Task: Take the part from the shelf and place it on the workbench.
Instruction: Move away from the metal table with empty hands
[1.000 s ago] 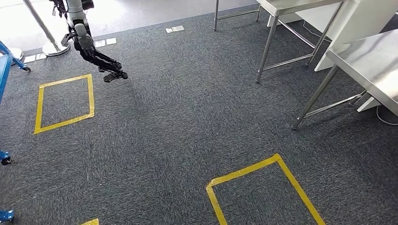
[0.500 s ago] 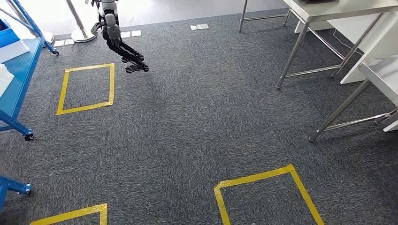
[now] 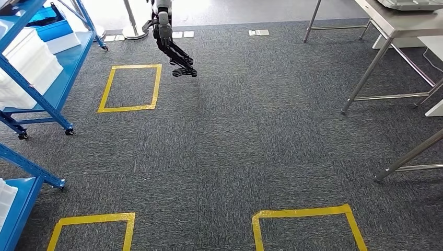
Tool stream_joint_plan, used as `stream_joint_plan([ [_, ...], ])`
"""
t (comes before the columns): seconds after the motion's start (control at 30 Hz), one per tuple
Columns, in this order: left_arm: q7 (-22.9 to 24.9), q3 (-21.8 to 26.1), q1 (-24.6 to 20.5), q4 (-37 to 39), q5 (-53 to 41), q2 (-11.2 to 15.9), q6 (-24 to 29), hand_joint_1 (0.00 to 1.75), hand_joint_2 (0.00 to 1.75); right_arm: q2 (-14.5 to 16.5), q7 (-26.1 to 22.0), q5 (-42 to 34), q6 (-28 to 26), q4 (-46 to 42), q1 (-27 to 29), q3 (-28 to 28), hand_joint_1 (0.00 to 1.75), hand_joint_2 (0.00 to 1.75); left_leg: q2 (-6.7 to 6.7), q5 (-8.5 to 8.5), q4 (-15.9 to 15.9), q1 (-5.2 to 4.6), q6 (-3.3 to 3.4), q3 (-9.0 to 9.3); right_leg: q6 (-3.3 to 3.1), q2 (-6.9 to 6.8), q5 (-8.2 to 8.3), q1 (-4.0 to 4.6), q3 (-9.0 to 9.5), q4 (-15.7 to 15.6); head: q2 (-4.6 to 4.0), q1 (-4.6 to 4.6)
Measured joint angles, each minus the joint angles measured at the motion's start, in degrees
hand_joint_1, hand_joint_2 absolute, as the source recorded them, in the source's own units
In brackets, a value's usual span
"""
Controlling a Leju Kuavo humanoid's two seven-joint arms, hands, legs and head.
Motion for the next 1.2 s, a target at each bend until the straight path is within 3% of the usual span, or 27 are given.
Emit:
stream_joint_plan([
  [0.07, -0.1, 0.2, 0.13, 0.0, -0.29, -0.03, 0.01, 0.0, 0.0, -0.03, 0.08, 0.08, -0.01, 0.0, -0.17, -0.01, 0.0, 0.0, 1.61, -1.08, 1.55, 0.15, -0.42, -0.9, -0.87, -1.03, 0.34, -0.14, 0.3, -0.19, 0.0, -0.13],
  [0.13, -0.18, 0.38, -0.02, 0.0, -0.49, -0.05, 0.01, 0.0, 0.0, -0.04, 0.09, 0.15, -0.02, 0.0, -0.07, -0.02, 0.0, 0.0, 4.78, -4.54, 7.48, 0.12, -0.74, -3.71, -1.49, -2.22, 0.42, 0.1, 0.25, -0.28, 0.0, -0.35],
  [0.17, -0.22, 0.43, -0.1, 0.0, -0.52, -0.04, 0.01, 0.0, 0.0, -0.04, 0.09, 0.17, -0.02, 0.0, 0.04, -0.02, 0.0, 0.0, 5.75, -6.39, 11.42, 0.14, -0.87, -5.62, -1.71, -2.94, 0.35, 0.29, 0.22, -0.27, 0.0, -0.44],
  [0.23, -0.31, 0.58, -0.11, 0.0, -0.57, -0.05, 0.01, 0.0, 0.0, -0.09, 0.09, 0.17, -0.02, 0.0, 0.18, -0.02, 0.0, 0.0, 6.46, -7.86, 16.51, 0.2, -0.94, -8.18, -1.89, -4.29, 0.21, 0.61, 0.2, -0.25, 0.0, -0.45],
  [0.27, -0.36, 0.66, -0.07, 0.0, -0.61, -0.05, 0.01, 0.0, 0.0, -0.13, 0.09, 0.17, -0.02, 0.0, 0.17, -0.02, 0.0, 0.0, 6.61, -6.98, 16.01, 0.21, -0.88, -7.94, -1.97, -4.88, 0.12, 0.71, 0.25, -0.25, 0.0, -0.45],
  [0.3, -0.4, 0.73, -0.05, 0.0, -0.67, -0.03, 0.01, 0.0, 0.0, -0.13, 0.09, 0.17, -0.01, 0.0, 0.14, -0.02, 0.0, 0.0, 6.89, -5.29, 13.52, 0.21, -0.73, -6.63, -2.04, -5.43, 0.02, 0.78, 0.37, -0.25, 0.0, -0.45],
  [0.37, -0.56, 0.85, -0.12, 0.0, -0.9, 0.01, 0.01, 0.0, 0.0, -0.1, 0.08, 0.16, -0.02, 0.0, 0.07, -0.03, 0.0, 0.0, 8.94, -1.86, 5.96, -0.13, -0.28, -2.53, -1.97, -6.42, -0.29, 1.04, 0.69, -0.22, 0.0, -0.46],
  [0.43, -0.69, 0.98, -0.39, 0.0, -1.29, 0.02, 0.01, 0.0, 0.0, -0.09, -0.02, 0.09, -0.03, 0.0, 0.07, -0.07, 0.0, 0.0, 10.67, -0.88, 1.52, -0.71, 0.14, -0.23, -1.59, -7.32, -0.62, 1.44, 0.85, -0.21, 0.0, -0.45],
  [0.53, -0.77, 1.2, -0.36, 0.01, -1.75, 0.05, 0.01, 0.0, 0.0, -0.03, -0.54, -0.19, -0.11, -0.01, 0.02, -0.15, 0.0, 0.0, 9.46, -0.9, 0.52, -1.01, 0.85, -0.11, -1.0, -8.43, -0.93, 1.58, 0.98, -0.25, 0.0, -0.44],
  [0.6, -0.77, 1.28, -0.23, 0.01, -1.98, 0.06, 0.01, 0.0, 0.0, -0.01, -0.94, -0.33, -0.22, -0.02, 0.02, -0.22, 0.0, 0.0, 8.36, -0.45, -0.2, -0.7, 1.57, 0.27, -0.76, -6.16, -2.13, 1.42, 0.11, 1.91, 0.0, -0.37],
  [0.67, -0.77, 1.29, -0.35, 0.0, -2.3, 0.07, 0.01, 0.0, 0.0, -0.04, -1.1, -0.36, -0.34, -0.01, 0.29, -0.37, 0.0, 0.0, 7.12, -0.18, -0.52, -0.5, 2.01, 0.42, -1.01, -3.13, -5.08, 1.16, -3.17, 8.62, 0.0, -0.19],
  [0.73, -0.74, 1.31, -0.41, 0.0, -2.68, 0.07, 0.0, 0.0, 0.0, -0.08, -1.13, -0.37, -0.43, 0.02, 0.64, -0.52, 0.0, 0.0, 5.55, -0.14, -0.47, -0.48, 2.08, 0.37, -0.98, -2.41, -7.27, 1.02, -6.86, 15.48, 0.0, -0.09],
  [0.77, -0.68, 1.33, -0.35, 0.0, -2.85, 0.05, -0.01, 0.0, 0.0, -0.1, -1.12, -0.38, -0.47, 0.03, 0.76, -0.57, 0.0, 0.0, 4.82, -0.13, -0.44, -0.46, 2.06, 0.39, -0.62, -2.36, -7.13, 0.94, -7.54, 16.38, 0.0, -0.08],
  [0.8, -0.57, 1.35, -0.29, 0.0, -3.07, 0.01, -0.01, 0.0, 0.0, -0.11, -1.12, -0.37, -0.5, 0.04, 0.84, -0.61, 0.0, 0.0, 4.07, -0.13, -0.38, -0.41, 1.99, 0.43, -0.05, -2.26, -5.99, 0.81, -7.06, 14.85, 0.0, -0.08],
  [0.87, -0.34, 1.39, -0.23, -0.03, -3.41, -0.07, -0.01, 0.0, 0.0, -0.14, -1.11, -0.26, -0.56, 0.05, 0.89, -0.63, 0.0, 0.0, 2.66, -0.23, -0.05, -0.27, 1.56, 0.43, 1.16, -1.01, -2.38, 0.25, -3.78, 7.12, 0.0, -0.07],
  [0.9, -0.24, 1.43, -0.23, -0.08, -3.55, -0.07, -0.01, 0.0, 0.0, -0.09, -1.11, -0.19, -0.59, 0.08, 0.9, -0.63, 0.0, 0.0, 2.04, -0.36, 0.23, -0.27, 1.2, 0.39, 1.35, -0.31, -0.89, 0.09, -2.33, 3.61, 0.0, -0.01],
  [0.97, -0.14, 1.52, -0.19, -0.22, -3.64, -0.03, -0.01, 0.0, 0.0, 0.01, -1.11, -0.03, -0.66, 0.13, 0.79, -0.63, 0.0, 0.0, 1.25, -0.48, 0.46, -0.39, 0.52, 0.2, 0.72, 0.39, 0.22, 0.09, -1.14, 0.92, 0.0, 0.02],
  [1.03, -0.1, 1.72, -0.08, -0.31, -3.73, 0.0, 0.0, 0.0, 0.0, 0.05, -1.07, 0.11, -0.7, 0.15, 0.61, -0.64, 0.0, 0.0, 0.91, -0.39, 0.43, -0.25, 0.08, -0.01, -0.27, -0.45, 0.53, 0.22, -0.93, 0.85, 0.0, -0.06],
  [1.07, -0.09, 1.87, -0.02, -0.32, -3.8, -0.02, 0.0, 0.0, 0.0, 0.04, -1.04, 0.21, -0.7, 0.15, 0.57, -0.65, 0.0, 0.0, 1.59, -0.68, 0.84, -0.17, -0.12, -0.23, -0.64, -0.85, 0.67, 0.2, -0.87, 0.81, 0.0, -0.13],
  [1.13, -0.08, 2.19, -0.05, -0.33, -3.88, -0.07, 0.01, 0.0, 0.0, 0.05, -0.98, 0.44, -0.7, 0.16, 0.61, -0.67, 0.0, 0.0, 4.16, -3.03, 4.21, -0.09, -0.54, -1.73, -1.31, -1.76, 0.87, 0.18, -0.98, 0.71, 0.0, -0.34],
  [1.2, -0.11, 2.4, -0.16, -0.34, -3.93, -0.1, 0.01, 0.0, 0.0, 0.03, -0.97, 0.56, -0.7, 0.17, 0.78, -0.67, 0.0, 0.0, 6.14, -7.2, 11.94, -0.1, -0.89, -5.36, -1.66, -2.94, 0.82, 0.54, -1.18, 0.72, 0.0, -0.5],
])
